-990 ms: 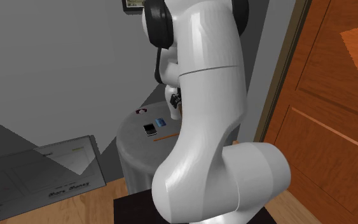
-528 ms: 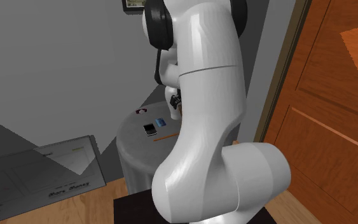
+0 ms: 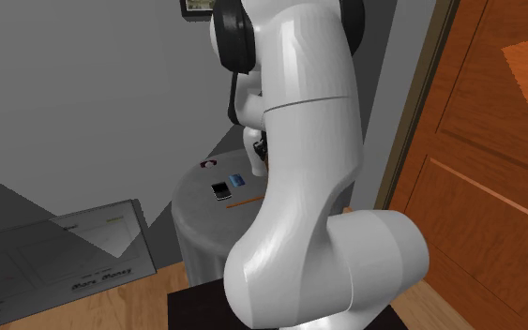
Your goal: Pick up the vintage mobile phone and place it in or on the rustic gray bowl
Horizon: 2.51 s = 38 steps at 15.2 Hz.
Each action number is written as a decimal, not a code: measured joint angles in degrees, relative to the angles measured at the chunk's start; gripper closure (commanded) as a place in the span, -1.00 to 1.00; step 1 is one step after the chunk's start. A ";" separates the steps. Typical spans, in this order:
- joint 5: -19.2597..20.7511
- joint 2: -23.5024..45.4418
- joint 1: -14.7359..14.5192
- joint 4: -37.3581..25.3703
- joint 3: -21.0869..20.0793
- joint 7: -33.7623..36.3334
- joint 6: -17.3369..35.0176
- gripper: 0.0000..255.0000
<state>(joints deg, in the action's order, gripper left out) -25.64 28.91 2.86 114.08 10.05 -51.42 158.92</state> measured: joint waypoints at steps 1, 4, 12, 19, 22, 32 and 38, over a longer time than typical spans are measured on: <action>-0.01 0.00 0.00 0.01 -0.01 -0.01 0.01 1.00; 0.18 -0.30 -0.12 0.09 0.16 0.15 -0.25 1.00; 2.99 -4.36 -1.77 0.00 2.54 2.73 -4.43 1.00; 5.61 -7.90 -3.03 -0.43 4.29 5.06 -8.29 1.00; 6.77 -9.37 -3.57 -0.71 4.92 6.14 -9.95 1.00; 10.30 -13.89 -4.58 -2.78 6.61 9.01 -16.26 1.00; 11.41 -15.42 -4.33 -4.90 7.28 9.44 -19.88 1.00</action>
<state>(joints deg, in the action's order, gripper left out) -14.23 13.49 -1.47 109.18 17.33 -41.98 139.04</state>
